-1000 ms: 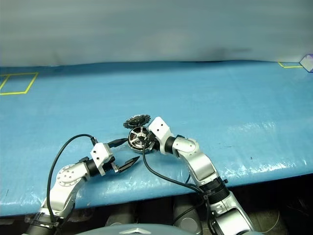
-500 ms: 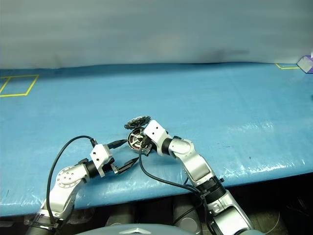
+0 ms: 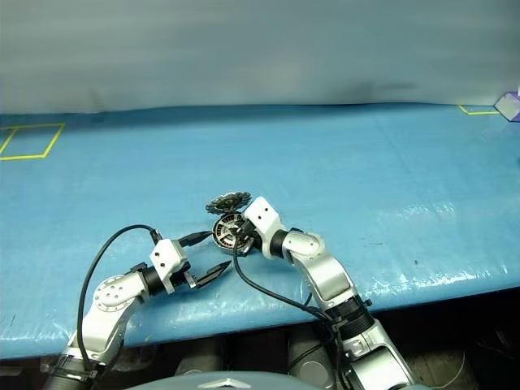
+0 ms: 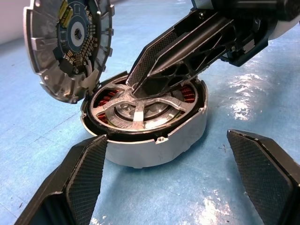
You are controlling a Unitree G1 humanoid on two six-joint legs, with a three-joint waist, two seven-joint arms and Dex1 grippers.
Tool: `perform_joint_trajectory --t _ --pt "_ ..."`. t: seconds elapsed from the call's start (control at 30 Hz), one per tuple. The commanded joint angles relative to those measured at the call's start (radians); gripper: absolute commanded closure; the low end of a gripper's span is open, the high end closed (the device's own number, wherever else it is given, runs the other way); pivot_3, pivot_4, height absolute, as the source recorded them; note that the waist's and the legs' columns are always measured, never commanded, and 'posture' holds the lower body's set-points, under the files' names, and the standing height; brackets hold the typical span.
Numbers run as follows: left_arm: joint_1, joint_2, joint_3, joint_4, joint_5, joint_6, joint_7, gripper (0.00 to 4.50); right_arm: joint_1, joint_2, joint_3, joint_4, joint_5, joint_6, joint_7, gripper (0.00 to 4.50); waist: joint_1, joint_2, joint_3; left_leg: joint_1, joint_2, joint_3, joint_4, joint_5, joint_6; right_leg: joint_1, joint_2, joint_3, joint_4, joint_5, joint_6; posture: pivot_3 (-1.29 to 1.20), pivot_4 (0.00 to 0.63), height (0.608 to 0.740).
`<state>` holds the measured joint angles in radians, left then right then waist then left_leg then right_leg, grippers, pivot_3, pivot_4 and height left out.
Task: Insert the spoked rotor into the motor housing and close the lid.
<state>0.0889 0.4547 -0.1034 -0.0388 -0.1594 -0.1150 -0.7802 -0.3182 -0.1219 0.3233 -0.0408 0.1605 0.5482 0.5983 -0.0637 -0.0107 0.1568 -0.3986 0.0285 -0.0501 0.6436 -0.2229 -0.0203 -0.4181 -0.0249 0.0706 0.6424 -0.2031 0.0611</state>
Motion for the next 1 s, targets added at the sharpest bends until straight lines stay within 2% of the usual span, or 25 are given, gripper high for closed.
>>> perform_joint_trajectory --t 0.03,0.2,0.43,0.53,0.73,1.0 --pt "-0.002 -0.002 -0.010 0.009 0.004 -0.001 -0.001 0.03 -0.011 -0.004 -0.005 -0.017 0.012 0.019 0.002 3.42 0.002 0.000 0.000 0.000 0.000 0.000 0.000 0.000 0.000 0.000 0.000 0.000 0.000 0.000 0.000 0.00 0.150 0.740" --pt "-0.004 -0.001 -0.008 0.015 0.007 -0.007 0.002 0.03 -0.014 -0.024 0.023 -0.009 -0.035 -0.066 -0.007 1.89 0.003 0.000 0.000 -0.001 0.000 0.000 -0.002 0.000 0.000 -0.002 0.000 0.000 0.000 -0.001 0.000 0.00 0.150 0.740" --pt "-0.004 -0.001 -0.011 0.023 0.012 -0.012 0.004 0.03 -0.022 0.012 -0.020 -0.004 -0.001 -0.063 -0.022 1.89 0.003 0.000 0.000 -0.002 0.000 0.000 -0.002 0.000 0.000 -0.004 0.000 0.000 0.000 -0.001 -0.001 0.00 0.150 0.740" --pt "-0.005 -0.001 -0.013 0.025 0.012 -0.012 0.003 0.03 -0.023 0.018 -0.025 0.006 0.009 -0.057 -0.013 2.51 0.003 0.000 0.000 -0.004 0.000 0.000 -0.002 0.000 0.000 -0.005 0.000 0.000 0.000 -0.001 -0.001 0.00 0.150 0.740" --pt "-0.003 0.000 -0.015 0.027 0.016 -0.013 0.007 0.03 -0.019 0.021 -0.019 0.032 0.009 -0.063 -0.008 4.46 0.002 0.000 0.000 -0.004 0.000 0.000 -0.002 0.000 0.000 -0.005 0.000 0.000 0.000 -0.001 -0.001 0.00 0.150 0.740" --pt "0.003 0.001 -0.015 0.027 0.018 -0.014 0.014 0.03 -0.010 -0.017 0.055 0.075 -0.058 -0.040 -0.011 4.46 0.001 0.000 0.000 -0.004 0.000 0.000 -0.002 0.000 0.000 -0.005 0.000 0.000 0.000 -0.001 -0.001 0.00 0.150 0.740"
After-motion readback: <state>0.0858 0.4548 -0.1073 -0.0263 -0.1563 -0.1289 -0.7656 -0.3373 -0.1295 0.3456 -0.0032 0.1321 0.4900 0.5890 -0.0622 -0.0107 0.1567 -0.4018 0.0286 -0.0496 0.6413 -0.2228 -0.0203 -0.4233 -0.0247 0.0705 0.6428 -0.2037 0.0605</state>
